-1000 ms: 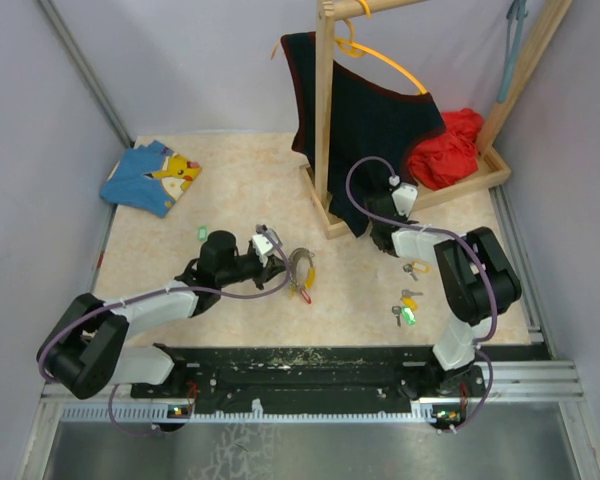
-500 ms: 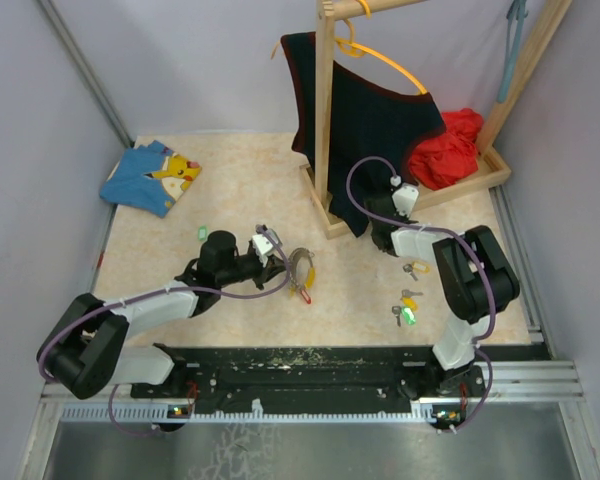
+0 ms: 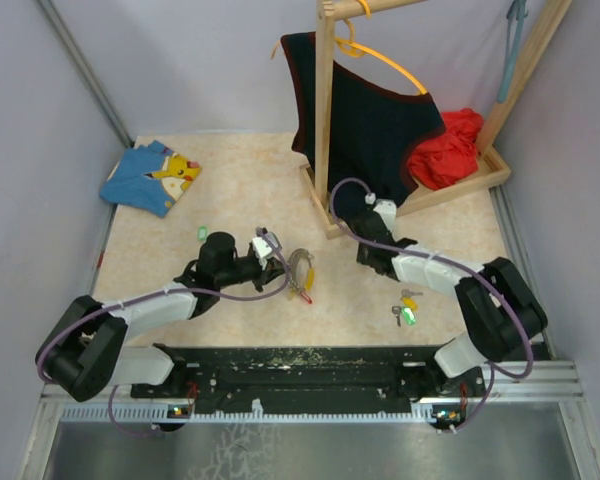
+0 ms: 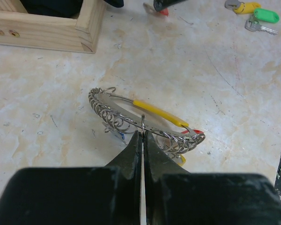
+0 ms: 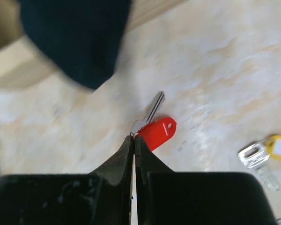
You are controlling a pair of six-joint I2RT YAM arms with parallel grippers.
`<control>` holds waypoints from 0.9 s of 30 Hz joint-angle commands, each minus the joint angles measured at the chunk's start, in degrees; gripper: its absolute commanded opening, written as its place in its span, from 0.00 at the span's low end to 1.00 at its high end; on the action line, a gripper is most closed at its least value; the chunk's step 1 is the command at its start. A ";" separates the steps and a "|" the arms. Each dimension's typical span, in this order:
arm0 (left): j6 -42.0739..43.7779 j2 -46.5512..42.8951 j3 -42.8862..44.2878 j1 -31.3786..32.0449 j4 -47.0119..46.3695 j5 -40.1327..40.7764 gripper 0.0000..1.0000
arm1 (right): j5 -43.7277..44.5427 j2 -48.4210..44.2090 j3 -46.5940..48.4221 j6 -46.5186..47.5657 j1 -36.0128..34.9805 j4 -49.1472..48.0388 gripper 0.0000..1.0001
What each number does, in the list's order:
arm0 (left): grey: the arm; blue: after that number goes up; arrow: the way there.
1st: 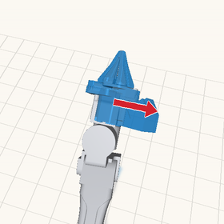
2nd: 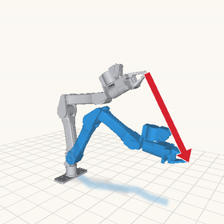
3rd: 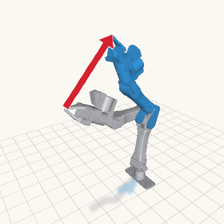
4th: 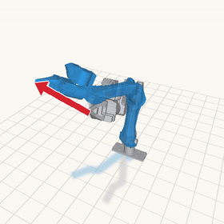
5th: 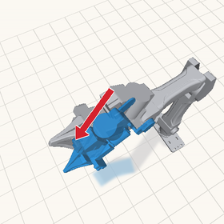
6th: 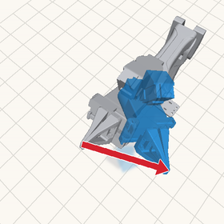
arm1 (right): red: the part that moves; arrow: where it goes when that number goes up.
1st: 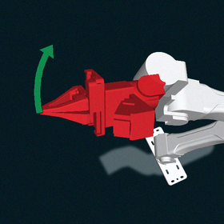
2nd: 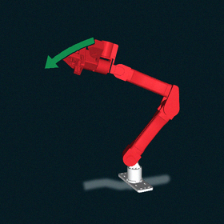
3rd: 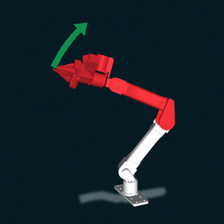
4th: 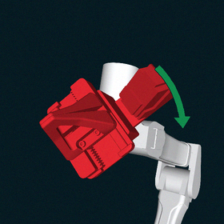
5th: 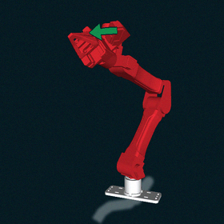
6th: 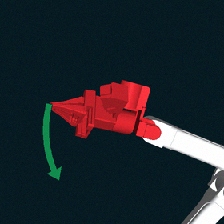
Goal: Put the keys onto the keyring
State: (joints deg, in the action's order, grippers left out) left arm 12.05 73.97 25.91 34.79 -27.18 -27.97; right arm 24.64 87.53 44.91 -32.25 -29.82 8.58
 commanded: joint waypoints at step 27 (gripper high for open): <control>4.10 -1.39 -1.22 0.28 -2.20 -4.30 0.01 | -9.95 -9.50 -1.20 5.56 -16.32 14.94 0.31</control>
State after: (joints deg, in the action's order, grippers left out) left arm 15.33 72.86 24.27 34.79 -27.62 -31.05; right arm 13.50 79.48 39.29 -25.15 -45.30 19.68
